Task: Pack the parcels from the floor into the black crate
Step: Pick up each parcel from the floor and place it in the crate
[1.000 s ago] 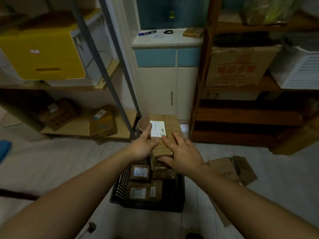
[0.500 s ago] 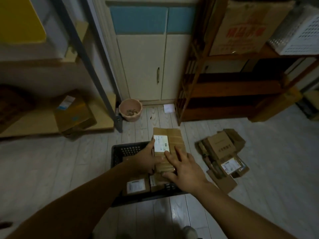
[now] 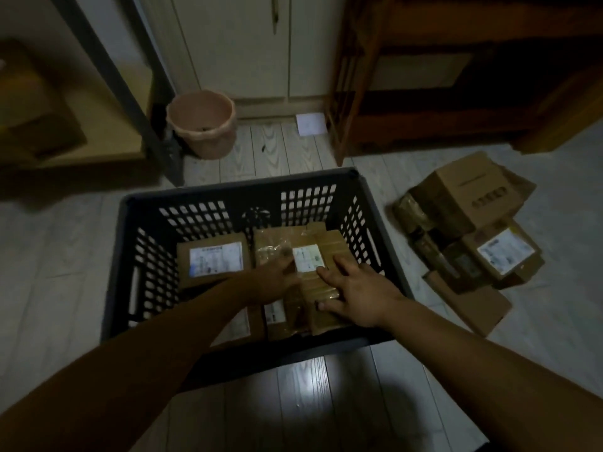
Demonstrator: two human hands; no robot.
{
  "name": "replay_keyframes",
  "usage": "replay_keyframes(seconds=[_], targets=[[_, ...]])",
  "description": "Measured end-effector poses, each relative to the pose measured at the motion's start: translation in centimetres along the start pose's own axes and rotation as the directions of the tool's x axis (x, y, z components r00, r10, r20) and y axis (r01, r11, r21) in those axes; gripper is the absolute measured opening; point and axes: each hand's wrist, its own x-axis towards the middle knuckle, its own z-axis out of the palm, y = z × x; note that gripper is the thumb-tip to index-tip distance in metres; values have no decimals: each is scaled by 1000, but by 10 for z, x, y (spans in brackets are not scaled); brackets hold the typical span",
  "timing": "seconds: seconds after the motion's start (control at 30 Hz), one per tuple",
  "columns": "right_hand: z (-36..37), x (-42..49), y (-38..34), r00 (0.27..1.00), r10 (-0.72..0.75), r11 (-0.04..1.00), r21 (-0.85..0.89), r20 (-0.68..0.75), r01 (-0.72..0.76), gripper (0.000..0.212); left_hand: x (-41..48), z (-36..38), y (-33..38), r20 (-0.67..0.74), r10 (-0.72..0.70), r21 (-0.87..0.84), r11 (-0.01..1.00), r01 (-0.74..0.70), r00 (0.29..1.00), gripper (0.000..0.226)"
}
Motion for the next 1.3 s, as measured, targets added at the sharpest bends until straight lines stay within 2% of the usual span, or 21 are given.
replay_keyframes(seconds=[0.07, 0.13, 0.23, 0.37, 0.47, 0.63, 0.73, 0.9, 1.0, 1.13, 1.3], targets=[[25, 21, 10, 1000, 17, 1000, -4, 24, -17, 74, 26, 6, -29, -96, 22, 260, 966, 4, 995, 65], [44, 38, 20, 997, 39, 999, -9, 65, -39, 74, 48, 12, -58, -166, 50, 571, 819, 55, 985, 83], [62, 59, 30, 991, 53, 998, -40, 125, -48, 74, 75, 22, -92, -144, 39, 715, 695, 76, 989, 106], [71, 76, 26, 986, 9, 997, -78, 169, 4, 73, 95, 35, -118, -146, -9, 722, 683, 112, 989, 113], [79, 82, 25, 966, 62, 990, -140, 250, -28, 78, 102, 41, -131, -146, -42, 724, 676, 136, 988, 114], [84, 104, 28, 935, 109, 965, -262, 337, -18, 116, 109, 40, -144, -167, -3, 757, 641, 130, 986, 119], [92, 123, 31, 920, 117, 948, -317, 375, 8, 127, 114, 37, -150, -157, 6, 744, 659, 114, 988, 121], [110, 133, 42, 880, 146, 952, -305, 452, -1, 107, 113, 35, -149, -148, 3, 747, 656, 110, 989, 122], [114, 135, 45, 889, 153, 971, -235, 431, -53, 89, 112, 36, -149, -146, 1, 747, 656, 109, 989, 121], [109, 135, 40, 861, 152, 951, -310, 485, 7, 108, 115, 34, -149, -139, 13, 750, 654, 97, 990, 121], [93, 128, 29, 913, 73, 966, -257, 401, 35, 86, 112, 31, -146, -132, -15, 743, 661, 108, 991, 114]])
